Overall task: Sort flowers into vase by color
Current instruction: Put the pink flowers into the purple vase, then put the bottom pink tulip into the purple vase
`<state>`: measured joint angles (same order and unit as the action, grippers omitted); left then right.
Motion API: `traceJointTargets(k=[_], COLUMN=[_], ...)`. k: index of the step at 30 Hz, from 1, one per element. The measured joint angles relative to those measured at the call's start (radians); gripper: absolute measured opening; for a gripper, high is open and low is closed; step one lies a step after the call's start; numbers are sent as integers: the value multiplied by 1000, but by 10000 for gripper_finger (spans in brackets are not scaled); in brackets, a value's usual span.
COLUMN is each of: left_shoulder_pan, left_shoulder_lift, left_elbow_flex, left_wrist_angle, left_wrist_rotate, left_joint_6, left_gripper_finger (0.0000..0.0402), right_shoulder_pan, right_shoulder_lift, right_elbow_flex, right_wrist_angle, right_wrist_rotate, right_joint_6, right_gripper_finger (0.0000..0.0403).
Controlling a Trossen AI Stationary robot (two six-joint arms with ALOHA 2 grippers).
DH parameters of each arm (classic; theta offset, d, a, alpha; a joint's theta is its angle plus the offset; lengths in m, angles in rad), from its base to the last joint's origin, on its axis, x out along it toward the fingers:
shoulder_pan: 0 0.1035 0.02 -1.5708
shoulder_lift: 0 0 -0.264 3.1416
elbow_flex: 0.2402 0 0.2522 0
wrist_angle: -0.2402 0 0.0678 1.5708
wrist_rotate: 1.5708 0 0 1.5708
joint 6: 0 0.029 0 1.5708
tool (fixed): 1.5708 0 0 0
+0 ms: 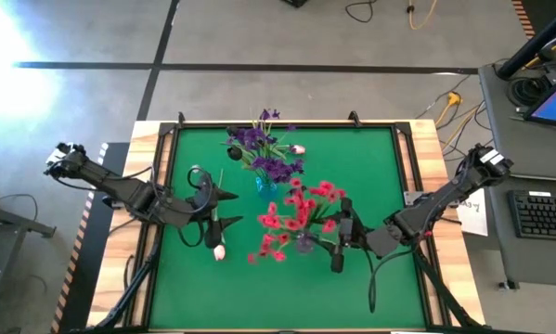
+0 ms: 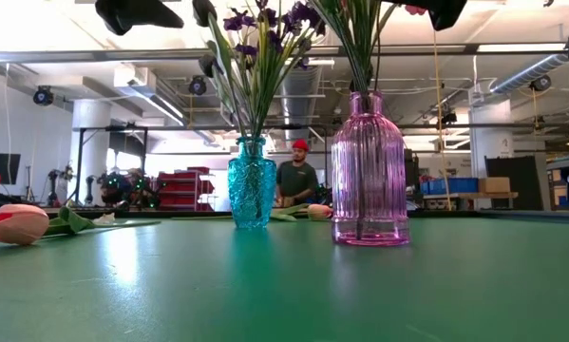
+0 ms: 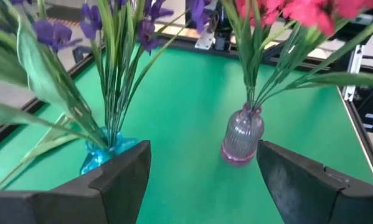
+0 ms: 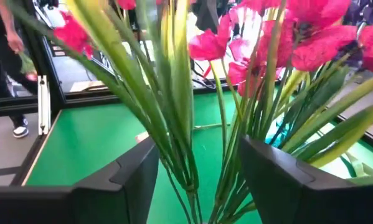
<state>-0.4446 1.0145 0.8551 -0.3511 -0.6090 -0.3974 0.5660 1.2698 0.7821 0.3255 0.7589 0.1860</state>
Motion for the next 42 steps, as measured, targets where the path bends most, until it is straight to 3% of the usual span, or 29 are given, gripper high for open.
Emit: traceJointTargets(k=[6, 13, 21, 28, 34, 42], left_shoulder_pan=[0, 0, 0, 1, 1, 1], left_shoulder_lift=[0, 0, 17, 49, 107, 250], left_elbow_flex=[0, 0, -9, -99, -172, -190], left_wrist_angle=[-78, -292, -532, -538, -517, -494], left_wrist_rotate=[0, 15, 56, 232, 232, 226], left_joint_6=[-67, -267, -606, -848, -987, -1033], left_gripper_finger=[283, 283, 283, 283, 283, 283], right_shoulder_pan=[9, 13, 26, 38, 39, 39], right_shoulder_lift=[-18, -53, -65, -65, -65, -65], right_elbow_flex=[19, 69, 200, 306, 358, 371], right_wrist_angle=[-48, -223, -575, -767, -831, -830], right_wrist_rotate=[-7, -8, -66, -206, -278, -341], right_joint_6=[41, 145, 324, 392, 402, 402], right_gripper_finger=[232, 249, 255, 247, 246, 245])
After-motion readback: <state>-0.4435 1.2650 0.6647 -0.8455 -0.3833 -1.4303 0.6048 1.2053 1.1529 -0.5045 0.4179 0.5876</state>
